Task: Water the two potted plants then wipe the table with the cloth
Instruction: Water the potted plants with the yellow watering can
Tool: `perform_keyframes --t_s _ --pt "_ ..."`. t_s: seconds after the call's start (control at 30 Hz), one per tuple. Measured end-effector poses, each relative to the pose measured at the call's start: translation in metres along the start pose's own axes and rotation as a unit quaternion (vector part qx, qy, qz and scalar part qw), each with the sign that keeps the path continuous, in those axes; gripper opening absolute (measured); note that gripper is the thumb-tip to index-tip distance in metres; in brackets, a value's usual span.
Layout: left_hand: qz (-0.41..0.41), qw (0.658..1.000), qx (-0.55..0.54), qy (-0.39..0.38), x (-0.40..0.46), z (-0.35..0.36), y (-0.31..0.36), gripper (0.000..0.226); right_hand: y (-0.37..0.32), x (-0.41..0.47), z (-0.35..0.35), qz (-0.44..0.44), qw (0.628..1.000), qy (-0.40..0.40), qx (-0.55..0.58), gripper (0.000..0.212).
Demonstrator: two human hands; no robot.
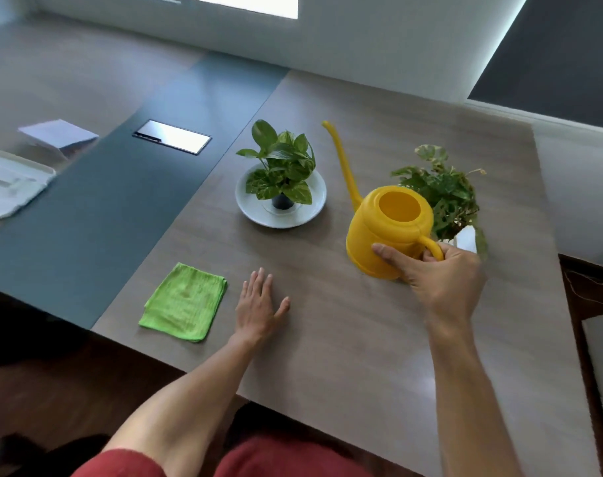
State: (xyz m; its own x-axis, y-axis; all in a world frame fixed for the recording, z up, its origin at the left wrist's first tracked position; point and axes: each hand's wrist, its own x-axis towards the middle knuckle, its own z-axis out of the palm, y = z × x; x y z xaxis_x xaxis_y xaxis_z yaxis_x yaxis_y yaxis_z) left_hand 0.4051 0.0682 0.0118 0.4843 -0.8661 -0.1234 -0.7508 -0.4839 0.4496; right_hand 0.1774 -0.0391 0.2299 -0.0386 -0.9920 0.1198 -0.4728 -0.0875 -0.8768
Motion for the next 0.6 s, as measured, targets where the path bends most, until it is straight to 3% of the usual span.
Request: perform_keyframes --t_s 0.17,0.33,0.6 --pt "0.029 0.999 0.016 -0.015 0.024 0.002 -0.023 0.099 -0.015 -0.008 0.038 -0.026 0.999 0.009 0.016 0.058" --pt "0.088 0.994 0.054 -0.045 0.039 0.013 -0.040 0.092 -0.028 -0.008 0.070 -0.021 1.000 0.016 -0.010 0.067" --pt "0.103 0.992 0.072 0.002 0.039 0.028 -0.046 0.084 -0.031 0.002 0.099 -0.007 0.999 0.032 -0.037 0.059"
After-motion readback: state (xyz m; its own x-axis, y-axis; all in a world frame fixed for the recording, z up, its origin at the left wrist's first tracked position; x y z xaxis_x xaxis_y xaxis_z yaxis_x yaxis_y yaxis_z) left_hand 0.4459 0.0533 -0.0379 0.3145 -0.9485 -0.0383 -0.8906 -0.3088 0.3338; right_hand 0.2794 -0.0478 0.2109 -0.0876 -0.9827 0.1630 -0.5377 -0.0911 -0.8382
